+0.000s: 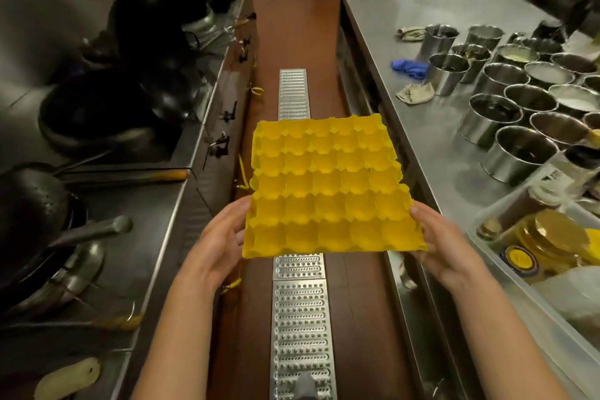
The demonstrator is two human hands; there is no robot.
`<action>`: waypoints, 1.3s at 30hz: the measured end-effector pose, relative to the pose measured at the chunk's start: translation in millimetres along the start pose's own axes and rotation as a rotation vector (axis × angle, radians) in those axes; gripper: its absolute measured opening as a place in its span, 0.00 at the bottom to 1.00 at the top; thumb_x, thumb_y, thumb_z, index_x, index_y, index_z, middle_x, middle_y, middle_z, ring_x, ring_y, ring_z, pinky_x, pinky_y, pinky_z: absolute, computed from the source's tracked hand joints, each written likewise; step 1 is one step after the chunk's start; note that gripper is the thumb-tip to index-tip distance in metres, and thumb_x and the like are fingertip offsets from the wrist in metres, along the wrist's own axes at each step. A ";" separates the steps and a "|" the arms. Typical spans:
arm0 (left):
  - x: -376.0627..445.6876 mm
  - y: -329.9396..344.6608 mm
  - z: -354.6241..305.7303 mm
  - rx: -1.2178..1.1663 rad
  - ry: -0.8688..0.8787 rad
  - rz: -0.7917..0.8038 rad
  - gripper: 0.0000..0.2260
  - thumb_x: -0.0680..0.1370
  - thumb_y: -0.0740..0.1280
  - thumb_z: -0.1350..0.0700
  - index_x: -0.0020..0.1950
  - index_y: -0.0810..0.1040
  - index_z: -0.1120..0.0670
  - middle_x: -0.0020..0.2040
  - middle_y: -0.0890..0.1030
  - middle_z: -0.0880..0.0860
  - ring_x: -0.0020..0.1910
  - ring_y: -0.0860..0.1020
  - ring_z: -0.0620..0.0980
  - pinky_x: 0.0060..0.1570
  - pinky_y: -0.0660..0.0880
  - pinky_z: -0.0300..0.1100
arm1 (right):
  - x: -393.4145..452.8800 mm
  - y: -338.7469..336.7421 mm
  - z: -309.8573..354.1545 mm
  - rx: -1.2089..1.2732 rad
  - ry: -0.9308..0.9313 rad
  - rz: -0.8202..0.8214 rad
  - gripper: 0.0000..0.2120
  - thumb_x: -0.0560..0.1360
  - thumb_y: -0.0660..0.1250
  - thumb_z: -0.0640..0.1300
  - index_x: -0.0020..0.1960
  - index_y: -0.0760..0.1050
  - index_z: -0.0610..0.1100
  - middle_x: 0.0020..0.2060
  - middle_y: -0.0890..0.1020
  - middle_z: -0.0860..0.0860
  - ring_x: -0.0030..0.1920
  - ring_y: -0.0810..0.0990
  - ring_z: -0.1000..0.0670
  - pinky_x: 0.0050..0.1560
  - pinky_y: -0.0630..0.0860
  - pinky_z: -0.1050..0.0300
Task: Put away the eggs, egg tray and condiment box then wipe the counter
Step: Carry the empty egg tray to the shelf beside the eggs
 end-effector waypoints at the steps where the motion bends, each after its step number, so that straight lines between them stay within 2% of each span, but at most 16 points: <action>1: 13.5 0.3 -6.3 0.008 -0.002 0.017 0.24 0.72 0.73 0.46 0.67 0.79 0.52 0.61 0.83 0.56 0.59 0.82 0.58 0.46 0.83 0.52 | 11.4 0.1 3.7 0.010 -0.004 -0.018 0.16 0.75 0.67 0.47 0.62 0.80 0.45 0.56 0.85 0.43 0.52 0.86 0.45 0.42 0.83 0.54; 3: 40.3 2.1 -15.4 0.027 -0.007 0.041 0.26 0.70 0.74 0.45 0.66 0.79 0.53 0.62 0.83 0.56 0.59 0.82 0.58 0.50 0.83 0.52 | 34.6 -0.5 9.7 0.001 0.001 -0.054 0.17 0.75 0.67 0.48 0.63 0.79 0.46 0.57 0.84 0.44 0.53 0.85 0.45 0.45 0.83 0.54; 5: 65.5 6.6 -21.3 0.038 -0.019 0.050 0.25 0.70 0.73 0.46 0.65 0.79 0.54 0.61 0.83 0.57 0.58 0.82 0.57 0.48 0.83 0.50 | 57.3 -1.7 14.9 -0.014 0.009 -0.075 0.20 0.74 0.68 0.50 0.65 0.78 0.47 0.58 0.84 0.45 0.54 0.85 0.45 0.48 0.83 0.54; 8: 105.0 14.7 -28.4 0.083 -0.025 0.023 0.24 0.71 0.73 0.49 0.65 0.79 0.54 0.59 0.84 0.57 0.56 0.84 0.57 0.44 0.83 0.46 | 96.4 -4.7 23.0 0.002 0.009 -0.068 0.22 0.72 0.69 0.50 0.65 0.78 0.47 0.57 0.84 0.45 0.51 0.86 0.47 0.43 0.83 0.56; 10: 133.7 22.4 -35.3 0.122 -0.018 0.005 0.23 0.72 0.74 0.52 0.67 0.77 0.54 0.58 0.84 0.57 0.56 0.84 0.56 0.46 0.83 0.47 | 127.6 -6.6 31.2 0.018 -0.007 -0.071 0.20 0.73 0.69 0.49 0.64 0.79 0.46 0.56 0.85 0.45 0.50 0.86 0.47 0.40 0.82 0.57; 15: 217.1 45.5 -69.2 0.224 0.042 -0.069 0.18 0.77 0.72 0.58 0.67 0.76 0.51 0.57 0.85 0.55 0.55 0.84 0.54 0.48 0.83 0.48 | 223.5 -4.2 68.5 -0.006 -0.038 -0.055 0.13 0.78 0.65 0.44 0.61 0.80 0.47 0.55 0.85 0.46 0.51 0.86 0.47 0.43 0.83 0.56; 19: 280.8 65.8 -103.0 0.244 0.054 -0.120 0.20 0.77 0.71 0.57 0.69 0.75 0.51 0.58 0.85 0.52 0.56 0.84 0.53 0.49 0.82 0.48 | 300.1 2.3 106.9 -0.024 -0.015 -0.036 0.14 0.80 0.64 0.44 0.64 0.78 0.46 0.56 0.85 0.46 0.56 0.84 0.45 0.50 0.83 0.53; 23: 341.2 84.4 -132.7 0.209 0.100 -0.165 0.20 0.76 0.72 0.56 0.67 0.76 0.49 0.58 0.85 0.52 0.57 0.83 0.53 0.50 0.82 0.48 | 371.1 8.3 142.2 -0.069 -0.018 -0.015 0.11 0.80 0.64 0.46 0.61 0.80 0.50 0.54 0.86 0.48 0.55 0.85 0.48 0.48 0.82 0.54; 26: 375.8 91.7 -152.3 0.184 0.129 -0.181 0.19 0.76 0.73 0.56 0.65 0.77 0.48 0.58 0.85 0.51 0.57 0.84 0.53 0.48 0.82 0.47 | 414.5 13.9 160.0 -0.108 -0.004 0.001 0.12 0.81 0.64 0.46 0.62 0.79 0.51 0.55 0.85 0.49 0.56 0.84 0.48 0.54 0.80 0.50; 32: 448.6 81.8 -186.9 0.155 0.166 -0.228 0.24 0.70 0.76 0.53 0.66 0.77 0.51 0.57 0.85 0.52 0.56 0.84 0.52 0.45 0.82 0.43 | 493.0 38.8 185.1 -0.163 0.011 0.063 0.11 0.80 0.64 0.46 0.60 0.79 0.50 0.53 0.86 0.50 0.53 0.85 0.50 0.41 0.81 0.62; 34: 479.9 76.4 -195.9 0.153 0.166 -0.212 0.24 0.70 0.76 0.52 0.65 0.78 0.51 0.57 0.85 0.52 0.56 0.84 0.52 0.45 0.82 0.42 | 523.2 48.3 191.3 -0.175 0.008 0.039 0.11 0.79 0.65 0.47 0.59 0.80 0.49 0.52 0.86 0.50 0.52 0.85 0.50 0.43 0.81 0.60; 37: 533.1 66.6 -212.2 0.156 0.151 -0.182 0.23 0.71 0.75 0.52 0.65 0.78 0.50 0.57 0.85 0.52 0.56 0.84 0.52 0.45 0.82 0.43 | 572.9 64.2 197.5 -0.192 0.005 -0.004 0.13 0.79 0.66 0.48 0.61 0.79 0.46 0.52 0.86 0.48 0.53 0.85 0.48 0.50 0.80 0.53; 39: 571.2 58.1 -229.2 0.140 0.139 -0.163 0.22 0.71 0.75 0.53 0.65 0.78 0.51 0.57 0.85 0.52 0.56 0.84 0.52 0.45 0.82 0.43 | 606.0 80.1 204.1 -0.186 0.006 -0.019 0.12 0.79 0.66 0.47 0.61 0.79 0.45 0.52 0.86 0.47 0.53 0.85 0.47 0.49 0.80 0.53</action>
Point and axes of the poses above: each hand's wrist, its own x-axis towards the middle knuckle, its own y-axis out of the palm, z = x × y, the point moved 3 cm from there along x, towards the middle knuckle
